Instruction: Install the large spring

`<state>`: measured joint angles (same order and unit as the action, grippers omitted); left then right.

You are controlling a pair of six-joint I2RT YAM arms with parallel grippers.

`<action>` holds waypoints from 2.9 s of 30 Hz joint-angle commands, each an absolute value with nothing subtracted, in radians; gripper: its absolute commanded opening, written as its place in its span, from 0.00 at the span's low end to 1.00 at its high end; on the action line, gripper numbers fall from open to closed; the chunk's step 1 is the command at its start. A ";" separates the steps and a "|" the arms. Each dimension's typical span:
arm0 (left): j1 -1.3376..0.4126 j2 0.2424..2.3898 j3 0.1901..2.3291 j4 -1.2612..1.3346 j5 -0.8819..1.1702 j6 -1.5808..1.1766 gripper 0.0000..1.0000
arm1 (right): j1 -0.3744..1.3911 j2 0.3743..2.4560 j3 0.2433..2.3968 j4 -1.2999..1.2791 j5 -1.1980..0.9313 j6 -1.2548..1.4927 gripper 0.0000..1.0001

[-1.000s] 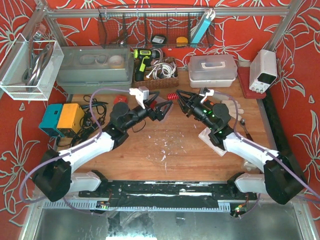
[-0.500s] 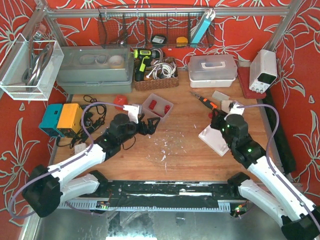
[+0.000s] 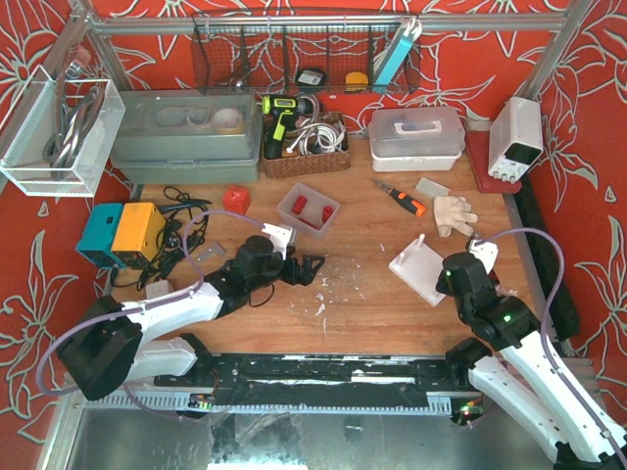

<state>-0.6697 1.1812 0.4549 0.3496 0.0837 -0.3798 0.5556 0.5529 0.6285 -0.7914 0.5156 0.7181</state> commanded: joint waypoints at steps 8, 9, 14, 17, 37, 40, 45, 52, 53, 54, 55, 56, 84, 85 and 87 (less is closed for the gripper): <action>-0.675 1.245 0.446 0.443 0.155 -0.358 1.00 | 0.578 0.476 0.503 -0.768 0.559 0.794 0.00; -0.675 1.254 0.451 0.443 0.164 -0.359 1.00 | 0.579 0.470 0.494 -0.755 0.562 0.791 0.00; -0.675 1.283 0.470 0.432 0.179 -0.364 1.00 | 0.590 0.489 0.466 -0.722 0.553 0.797 0.00; -0.675 1.279 0.470 0.432 0.182 -0.365 1.00 | 0.603 0.483 0.464 -0.720 0.576 0.791 0.00; -0.676 1.251 0.458 0.432 0.188 -0.370 1.00 | 0.650 0.548 0.412 -0.657 0.610 0.782 0.00; -0.676 1.246 0.457 0.430 0.183 -0.371 1.00 | 0.655 0.553 0.390 -0.644 0.617 0.791 0.00; -0.676 1.243 0.458 0.428 0.183 -0.369 1.00 | 0.657 0.559 0.383 -0.634 0.620 0.805 0.24; -0.676 1.218 0.452 0.413 0.138 -0.366 1.00 | 0.657 0.550 0.391 -0.648 0.625 0.803 0.48; -0.676 1.212 0.450 0.408 0.125 -0.365 1.00 | 0.657 0.545 0.395 -0.655 0.627 0.797 0.49; -0.676 1.207 0.448 0.404 0.109 -0.365 1.00 | 0.657 0.541 0.401 -0.664 0.631 0.794 0.50; -0.676 1.201 0.444 0.398 0.091 -0.367 1.00 | 0.657 0.532 0.407 -0.671 0.632 0.789 0.51; -0.676 1.195 0.443 0.392 0.070 -0.368 1.00 | 0.657 0.524 0.414 -0.678 0.631 0.783 0.51; -0.556 1.684 1.170 -0.172 -0.161 -0.217 0.41 | 0.657 0.594 0.680 -0.418 0.252 0.359 0.98; -0.546 1.706 1.204 -0.208 -0.158 -0.209 0.40 | 0.657 0.579 0.665 -0.409 0.255 0.359 0.98; -0.528 1.746 1.264 -0.262 -0.146 -0.192 0.40 | 0.657 0.552 0.647 -0.407 0.264 0.364 0.98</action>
